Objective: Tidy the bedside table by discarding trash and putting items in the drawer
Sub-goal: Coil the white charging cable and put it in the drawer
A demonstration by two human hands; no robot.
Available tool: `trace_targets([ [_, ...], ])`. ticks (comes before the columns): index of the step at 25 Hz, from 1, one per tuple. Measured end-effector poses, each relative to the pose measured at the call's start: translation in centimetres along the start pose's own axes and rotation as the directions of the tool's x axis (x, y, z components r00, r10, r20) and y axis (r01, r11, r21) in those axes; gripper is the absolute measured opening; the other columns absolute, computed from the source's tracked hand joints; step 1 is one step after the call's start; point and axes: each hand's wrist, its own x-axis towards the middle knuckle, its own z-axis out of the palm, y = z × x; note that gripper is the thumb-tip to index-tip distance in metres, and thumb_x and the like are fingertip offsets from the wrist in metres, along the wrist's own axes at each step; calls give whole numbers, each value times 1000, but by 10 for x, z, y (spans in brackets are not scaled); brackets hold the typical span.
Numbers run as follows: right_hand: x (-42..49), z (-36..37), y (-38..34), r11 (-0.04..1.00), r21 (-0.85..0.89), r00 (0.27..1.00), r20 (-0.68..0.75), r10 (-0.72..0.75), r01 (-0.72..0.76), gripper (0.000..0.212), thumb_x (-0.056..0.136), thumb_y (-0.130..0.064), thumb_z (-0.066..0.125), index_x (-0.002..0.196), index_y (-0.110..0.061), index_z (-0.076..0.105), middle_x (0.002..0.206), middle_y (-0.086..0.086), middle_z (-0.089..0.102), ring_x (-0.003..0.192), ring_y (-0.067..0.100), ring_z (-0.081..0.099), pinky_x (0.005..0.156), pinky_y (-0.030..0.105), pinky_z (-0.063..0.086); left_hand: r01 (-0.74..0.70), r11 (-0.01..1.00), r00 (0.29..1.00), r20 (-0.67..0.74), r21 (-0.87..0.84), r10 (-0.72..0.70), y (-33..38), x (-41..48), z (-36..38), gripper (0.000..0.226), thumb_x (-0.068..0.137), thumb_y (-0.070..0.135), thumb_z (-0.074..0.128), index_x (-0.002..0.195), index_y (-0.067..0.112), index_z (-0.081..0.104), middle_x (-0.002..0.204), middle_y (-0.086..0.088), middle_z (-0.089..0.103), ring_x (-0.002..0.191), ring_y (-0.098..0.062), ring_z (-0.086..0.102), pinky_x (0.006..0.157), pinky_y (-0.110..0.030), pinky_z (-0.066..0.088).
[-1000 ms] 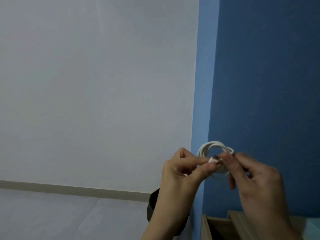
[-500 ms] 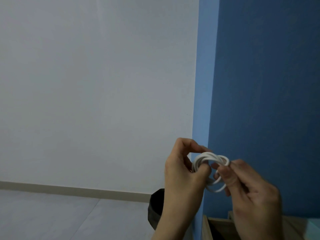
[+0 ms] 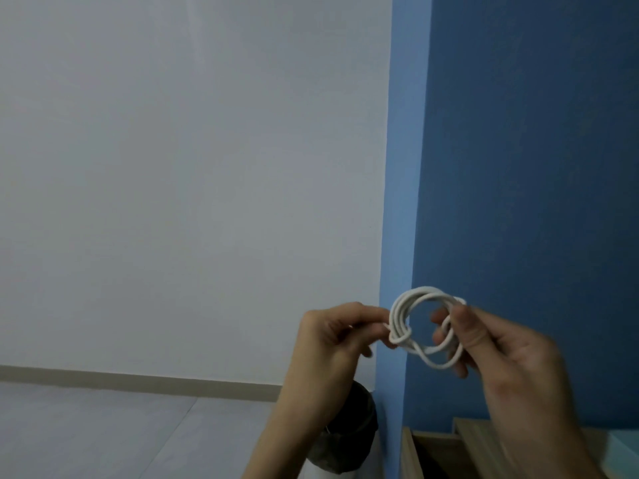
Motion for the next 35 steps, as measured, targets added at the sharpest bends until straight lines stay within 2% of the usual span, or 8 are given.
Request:
trace_targets([
  [7,-1,-7,-7,969,-195,982,138,-126,152,56,68,-77,41,73,-28,68,51,1,54,40,0,43,42,4,30,-55,928,969,-205,368,139,-6,-7,-18,32,75,1,55,73,27,74,66,8,67,64,-5,61,59,-10,42],
  [13,5,-9,1,897,-297,925,298,-237,326,35,81,-57,45,71,-28,62,67,-13,56,56,-1,53,54,3,35,168,975,951,237,145,-200,22,-8,-17,28,83,41,48,106,35,62,62,1,51,57,-5,47,58,-17,38],
  [17,4,-6,-1,906,-253,874,441,-206,341,28,78,-60,48,80,-38,65,69,-12,57,60,1,56,54,4,38,75,942,955,248,326,-162,22,-6,-5,33,85,51,55,70,23,58,58,-4,50,53,-5,38,52,-24,32],
  [22,5,-13,-4,987,-159,952,304,36,13,54,37,-76,66,69,-32,71,54,-5,66,41,4,53,45,11,44,-1,943,964,250,331,-87,20,-13,1,12,91,37,56,95,31,65,73,-3,69,64,-14,60,61,-29,47],
  [24,5,-14,-6,988,-155,939,338,60,-7,43,45,-68,72,70,-33,72,52,-3,65,42,5,54,48,12,46,-18,951,978,205,307,-47,17,-14,5,11,92,27,56,88,27,67,61,6,60,55,-7,52,53,-17,41],
  [26,7,-17,-9,986,-164,939,337,68,-13,5,68,-34,76,70,-36,72,52,0,65,44,8,56,53,13,47,-11,966,988,153,259,-30,15,-14,8,23,92,22,55,70,27,60,52,8,41,50,-6,35,49,-13,28],
  [28,8,-23,-7,969,-239,968,252,0,62,30,73,-5,71,69,-34,71,49,-1,64,45,12,57,55,12,46,13,979,990,135,201,-41,13,-14,11,31,93,21,54,63,27,51,53,8,33,52,-6,29,50,-15,25],
  [35,-4,-19,-4,985,-168,999,43,-20,26,12,68,-14,77,69,-23,68,68,-9,71,46,9,64,48,9,48,-34,966,998,63,256,18,6,-18,14,29,92,21,57,64,19,49,55,4,30,52,-7,26,49,-14,23],
])
